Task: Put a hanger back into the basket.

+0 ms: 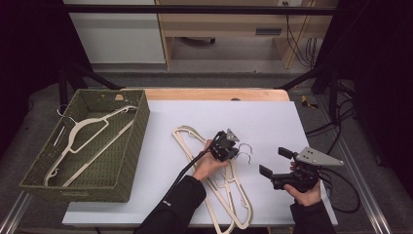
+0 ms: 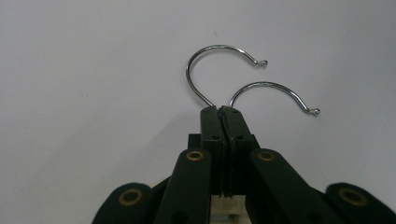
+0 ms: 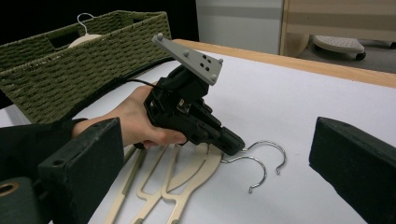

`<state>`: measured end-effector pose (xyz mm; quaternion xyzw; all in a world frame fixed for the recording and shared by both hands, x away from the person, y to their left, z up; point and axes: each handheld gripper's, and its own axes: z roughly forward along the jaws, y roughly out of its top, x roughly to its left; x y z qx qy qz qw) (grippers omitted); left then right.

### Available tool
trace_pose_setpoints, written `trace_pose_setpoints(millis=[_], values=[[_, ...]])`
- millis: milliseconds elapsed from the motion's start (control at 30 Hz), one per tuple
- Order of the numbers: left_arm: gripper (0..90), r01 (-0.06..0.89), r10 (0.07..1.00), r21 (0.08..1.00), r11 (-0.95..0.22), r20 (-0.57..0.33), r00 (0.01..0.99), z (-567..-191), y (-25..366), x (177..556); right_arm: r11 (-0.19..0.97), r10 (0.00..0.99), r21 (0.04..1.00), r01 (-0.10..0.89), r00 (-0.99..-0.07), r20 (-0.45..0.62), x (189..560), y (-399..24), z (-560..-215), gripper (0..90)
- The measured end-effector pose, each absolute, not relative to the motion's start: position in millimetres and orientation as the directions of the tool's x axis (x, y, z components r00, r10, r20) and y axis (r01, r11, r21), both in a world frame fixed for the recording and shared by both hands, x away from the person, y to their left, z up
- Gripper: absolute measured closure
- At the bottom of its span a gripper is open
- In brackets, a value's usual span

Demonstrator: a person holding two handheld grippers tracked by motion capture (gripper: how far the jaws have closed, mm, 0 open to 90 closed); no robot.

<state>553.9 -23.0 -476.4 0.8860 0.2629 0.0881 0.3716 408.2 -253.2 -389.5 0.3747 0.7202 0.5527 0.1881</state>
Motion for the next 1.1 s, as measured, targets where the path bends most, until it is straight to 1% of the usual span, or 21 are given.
trace_pose_setpoints(millis=[133,267,467,733,833,967,1033,1100], values=[[88.9,0.397,0.533,0.709,-0.583,-0.034,0.845,-473.3,-20.6,552.1,0.117,0.744,0.935,0.336,-0.653,0.141,409.3,-250.0,-391.6,4.1],[88.9,0.379,0.537,0.736,-0.56,-0.026,0.843,-462.9,-15.6,548.0,0.13,0.734,0.93,0.345,-0.664,0.143,410.8,-245.9,-394.4,4.9],[89.0,0.321,0.524,0.77,-0.551,0.02,0.851,-445.0,-6.2,535.3,0.146,0.728,0.919,0.366,-0.669,0.151,415.4,-234.6,-401.7,7.1],[88.9,0.279,0.519,0.801,-0.529,0.045,0.854,-427.6,3.2,522.5,0.188,0.711,0.878,0.44,-0.677,0.187,428.0,-208.1,-422.1,11.2],[89.0,0.268,0.517,0.807,-0.526,0.054,0.854,-422.7,6.3,518.1,0.185,0.705,0.869,0.459,-0.678,0.208,433.4,-199.3,-428.5,12.6],[88.9,0.249,0.515,0.818,-0.519,0.067,0.855,-416.0,10.9,512.6,0.158,0.699,0.865,0.476,-0.673,0.243,438.0,-192.8,-432.0,17.9],[88.9,0.245,0.517,0.819,-0.519,0.073,0.853,-413.5,12.9,511.2,0.149,0.699,0.859,0.49,-0.666,0.259,440.6,-189.2,-433.2,22.5],[88.9,0.243,0.52,0.823,-0.513,0.072,0.851,-411.9,14.3,509.7,0.138,0.692,0.848,0.511,-0.662,0.286,443.9,-184.0,-435.6,28.9]])
